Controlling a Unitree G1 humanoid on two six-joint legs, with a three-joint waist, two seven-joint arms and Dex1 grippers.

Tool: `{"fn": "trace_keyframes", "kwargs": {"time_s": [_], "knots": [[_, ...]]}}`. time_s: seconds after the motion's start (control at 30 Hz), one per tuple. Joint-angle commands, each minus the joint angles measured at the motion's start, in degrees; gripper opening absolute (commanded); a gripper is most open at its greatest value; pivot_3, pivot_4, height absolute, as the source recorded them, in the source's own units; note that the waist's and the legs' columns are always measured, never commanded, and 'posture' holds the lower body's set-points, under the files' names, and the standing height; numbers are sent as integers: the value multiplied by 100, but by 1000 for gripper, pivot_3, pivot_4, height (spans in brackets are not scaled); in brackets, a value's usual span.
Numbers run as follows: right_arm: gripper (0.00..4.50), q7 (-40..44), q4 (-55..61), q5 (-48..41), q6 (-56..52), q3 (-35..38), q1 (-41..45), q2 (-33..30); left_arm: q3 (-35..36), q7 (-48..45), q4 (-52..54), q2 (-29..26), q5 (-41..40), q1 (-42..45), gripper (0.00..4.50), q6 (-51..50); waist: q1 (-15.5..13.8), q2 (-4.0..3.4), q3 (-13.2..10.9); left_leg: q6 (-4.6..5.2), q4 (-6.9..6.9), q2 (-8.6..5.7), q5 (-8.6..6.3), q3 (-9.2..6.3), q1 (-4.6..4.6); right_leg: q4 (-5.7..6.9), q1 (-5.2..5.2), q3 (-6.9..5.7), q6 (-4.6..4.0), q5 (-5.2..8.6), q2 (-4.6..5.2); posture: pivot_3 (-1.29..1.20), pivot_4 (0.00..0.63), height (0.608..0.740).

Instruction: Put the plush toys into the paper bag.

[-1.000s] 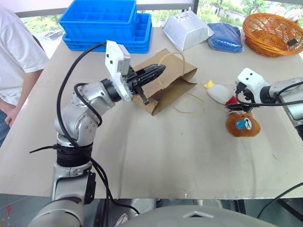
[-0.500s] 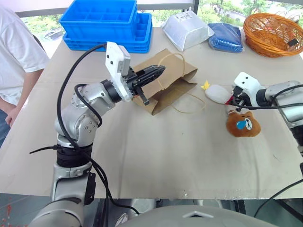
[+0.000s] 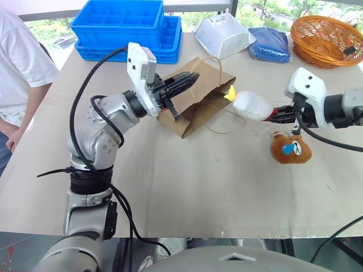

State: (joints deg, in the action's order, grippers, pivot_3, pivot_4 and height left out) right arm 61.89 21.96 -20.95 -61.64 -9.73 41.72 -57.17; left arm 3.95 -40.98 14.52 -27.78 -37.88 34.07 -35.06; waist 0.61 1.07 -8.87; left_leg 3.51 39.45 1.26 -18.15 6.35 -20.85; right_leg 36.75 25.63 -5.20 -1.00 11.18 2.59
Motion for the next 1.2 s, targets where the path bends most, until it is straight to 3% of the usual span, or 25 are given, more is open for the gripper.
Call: {"fn": "trace_keyframes", "kwargs": {"time_s": [0.03,0.33,0.53,0.67,0.87,1.03,1.2], "knots": [[27,-75,-33,-358,-365,131,485,319,30,-14,103,36,-74,124,0,6,9,0,0,0,0,0,0,0,0,0,0,0,0,0,0,0,150,740],[27,-272,-284,-1947,-1261,1442,1380,1353,15,87,160,131,-53,-101,0,-38,-43,0,0,0,2,-1,0,-3,-8,0,-1,-16,-2,-1,9,0,150,740],[27,-1286,-408,-1951,-366,1522,1221,2745,287,406,218,422,-576,-31,0,-405,10,0,0,0,1,0,0,-2,-3,8,-2,-15,-2,-2,9,0,150,740],[27,-1591,-423,-1934,-12,1556,1125,3035,387,507,295,389,-776,-100,0,-584,3,-1,0,-2,2,0,1,-2,-6,11,0,-20,-2,-2,9,0,150,740],[27,-1809,-327,-1684,1188,1189,188,3604,1030,1212,207,760,-1751,13,0,-1037,-4,8,5,-2,2,-1,1,-11,-1,6,-12,-25,-1,-2,10,0,150,740],[27,-1832,-707,-962,2506,586,-730,4053,1205,1607,227,841,-2142,-10,0,-1200,13,7,4,-2,2,-1,2,-9,-2,8,-10,-23,-1,-2,9,0,150,740],[27,-1720,-1171,-274,3304,116,-1286,3901,1284,1762,213,807,-2280,24,0,-1201,1,7,4,-5,2,-2,3,-10,4,7,-14,-24,-2,-1,6,0,150,740]]}}
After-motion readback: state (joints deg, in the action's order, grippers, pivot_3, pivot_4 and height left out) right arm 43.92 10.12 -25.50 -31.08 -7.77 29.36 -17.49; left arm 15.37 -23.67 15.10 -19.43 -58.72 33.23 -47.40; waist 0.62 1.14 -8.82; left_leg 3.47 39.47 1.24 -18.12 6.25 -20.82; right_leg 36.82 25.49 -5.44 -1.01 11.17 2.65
